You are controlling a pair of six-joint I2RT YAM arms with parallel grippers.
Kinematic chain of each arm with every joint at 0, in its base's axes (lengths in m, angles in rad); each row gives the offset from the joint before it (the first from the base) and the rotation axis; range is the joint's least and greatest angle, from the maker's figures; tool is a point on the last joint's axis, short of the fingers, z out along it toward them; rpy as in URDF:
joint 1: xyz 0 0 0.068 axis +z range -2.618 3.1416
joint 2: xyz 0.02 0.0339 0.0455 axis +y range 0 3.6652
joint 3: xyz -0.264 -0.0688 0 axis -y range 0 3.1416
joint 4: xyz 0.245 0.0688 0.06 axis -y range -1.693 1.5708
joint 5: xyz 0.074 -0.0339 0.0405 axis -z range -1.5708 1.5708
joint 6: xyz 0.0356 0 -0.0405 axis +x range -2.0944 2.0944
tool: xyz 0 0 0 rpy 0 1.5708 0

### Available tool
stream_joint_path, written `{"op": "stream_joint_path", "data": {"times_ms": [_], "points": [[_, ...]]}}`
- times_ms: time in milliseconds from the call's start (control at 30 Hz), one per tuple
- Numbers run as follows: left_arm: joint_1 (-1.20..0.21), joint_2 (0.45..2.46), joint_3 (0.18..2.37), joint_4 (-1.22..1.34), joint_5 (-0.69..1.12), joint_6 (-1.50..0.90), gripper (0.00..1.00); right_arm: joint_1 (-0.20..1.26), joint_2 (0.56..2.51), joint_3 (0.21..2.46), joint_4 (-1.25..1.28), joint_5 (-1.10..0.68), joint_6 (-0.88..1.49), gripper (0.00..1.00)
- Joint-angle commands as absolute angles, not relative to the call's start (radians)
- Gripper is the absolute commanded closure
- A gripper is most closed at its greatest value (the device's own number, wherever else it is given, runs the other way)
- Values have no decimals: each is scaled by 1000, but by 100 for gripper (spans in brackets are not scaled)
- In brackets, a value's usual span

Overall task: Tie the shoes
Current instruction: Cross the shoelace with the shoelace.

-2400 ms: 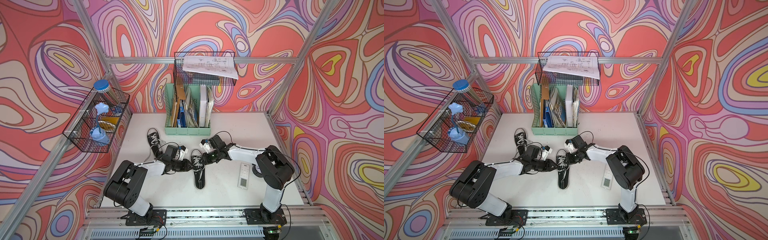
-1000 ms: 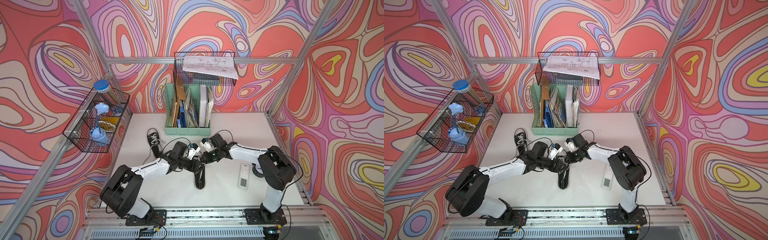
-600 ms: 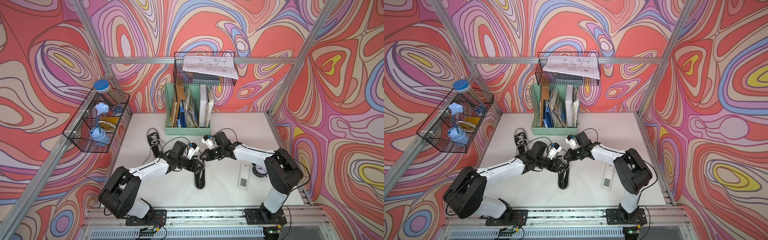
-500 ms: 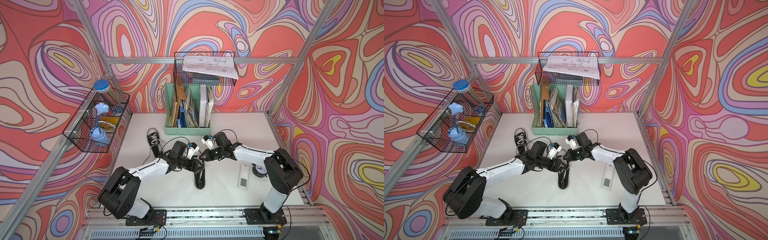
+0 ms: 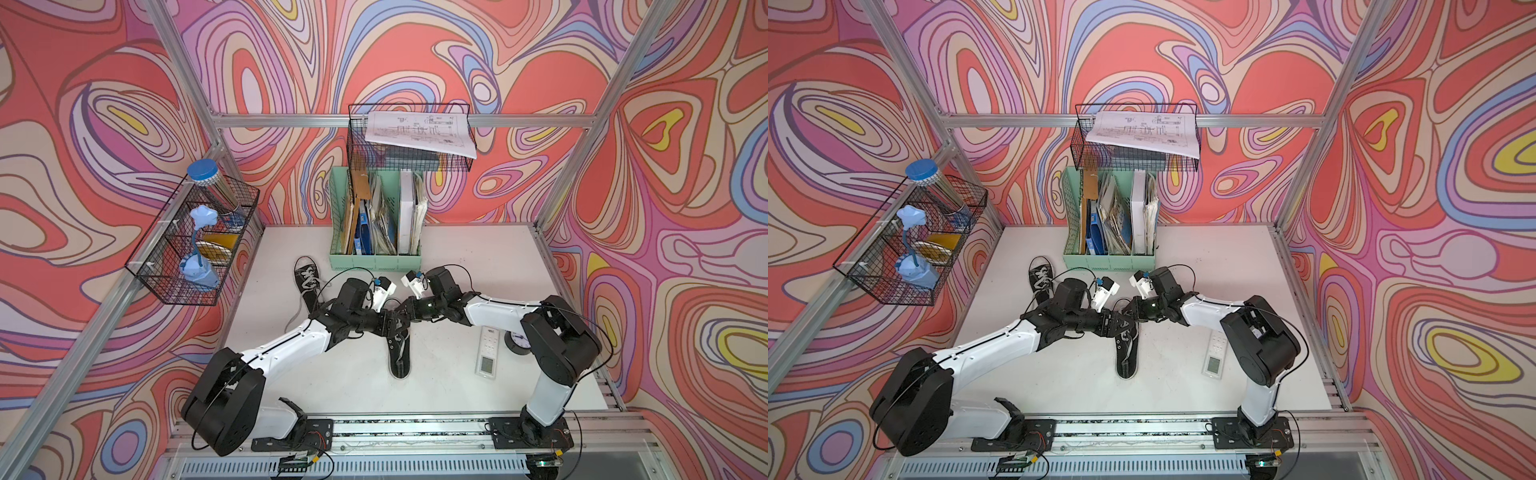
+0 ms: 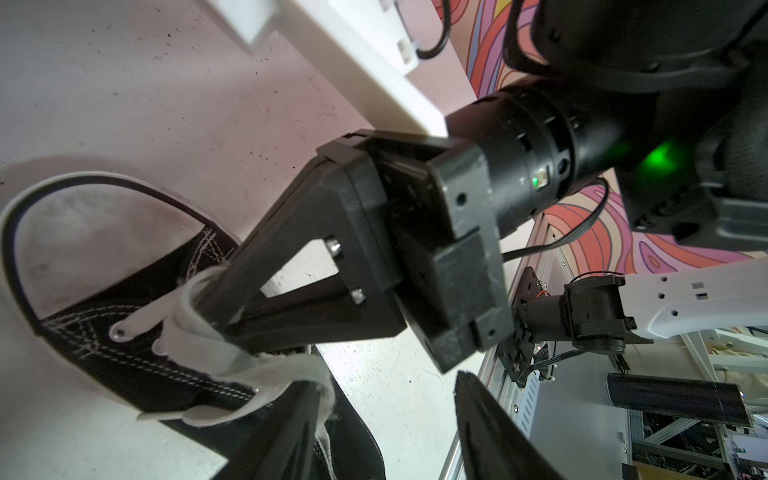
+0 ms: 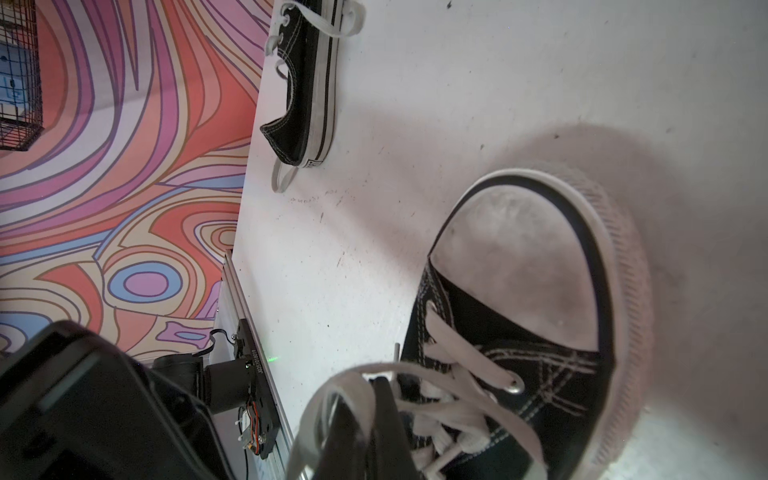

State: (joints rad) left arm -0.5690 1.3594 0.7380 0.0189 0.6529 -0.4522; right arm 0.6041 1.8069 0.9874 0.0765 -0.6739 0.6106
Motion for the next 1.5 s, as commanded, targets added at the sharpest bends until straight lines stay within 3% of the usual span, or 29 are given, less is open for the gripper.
{"op": "stream_joint_path", "data": {"times_ms": [0, 233, 500, 800, 900, 1067, 1133, 1267, 1467], "points": [[-569, 1342, 744, -20, 660, -422, 40, 611, 1835, 968, 131, -680, 649, 100], [-569, 1326, 716, -103, 528, -402, 32, 609, 1871, 981, 129, -664, 646, 100], [-569, 1276, 690, -175, 420, -364, 12, 609, 1908, 1010, 135, -665, 648, 100], [-568, 1239, 635, -176, 311, -385, 5, 609, 1914, 1023, 127, -668, 646, 100], [-559, 1241, 606, -144, 277, -393, 11, 610, 1914, 1027, 117, -666, 637, 100], [-474, 1359, 592, -72, 322, -446, 44, 609, 1914, 1031, 112, -668, 631, 100], [-461, 1407, 592, -48, 337, -454, 53, 610, 1908, 1031, 102, -666, 624, 100], [-460, 1472, 586, -4, 319, -479, 62, 609, 1898, 1029, 80, -659, 609, 100], [-460, 1542, 607, 45, 404, -489, 67, 610, 1896, 1028, 75, -656, 604, 100]]}}
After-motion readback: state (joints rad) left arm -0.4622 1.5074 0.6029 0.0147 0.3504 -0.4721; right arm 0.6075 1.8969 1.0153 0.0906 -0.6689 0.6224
